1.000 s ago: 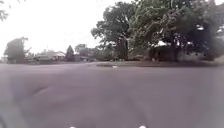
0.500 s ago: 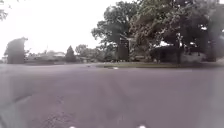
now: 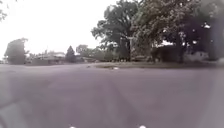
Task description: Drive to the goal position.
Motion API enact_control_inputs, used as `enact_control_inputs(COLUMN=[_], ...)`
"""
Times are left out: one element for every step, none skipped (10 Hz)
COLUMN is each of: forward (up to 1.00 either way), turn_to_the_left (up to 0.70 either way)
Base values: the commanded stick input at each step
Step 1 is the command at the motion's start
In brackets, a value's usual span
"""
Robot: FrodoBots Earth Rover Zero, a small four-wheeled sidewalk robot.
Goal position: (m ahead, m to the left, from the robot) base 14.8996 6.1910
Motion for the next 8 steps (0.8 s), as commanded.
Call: enact_control_inputs(forward=[1.0,1.0,1.0,1.0,1.0,1.0,1.0,1.0], turn_to_the_left=[0.0,0.0,0.0,0.0,0.0,0.0,0.0,0.0])
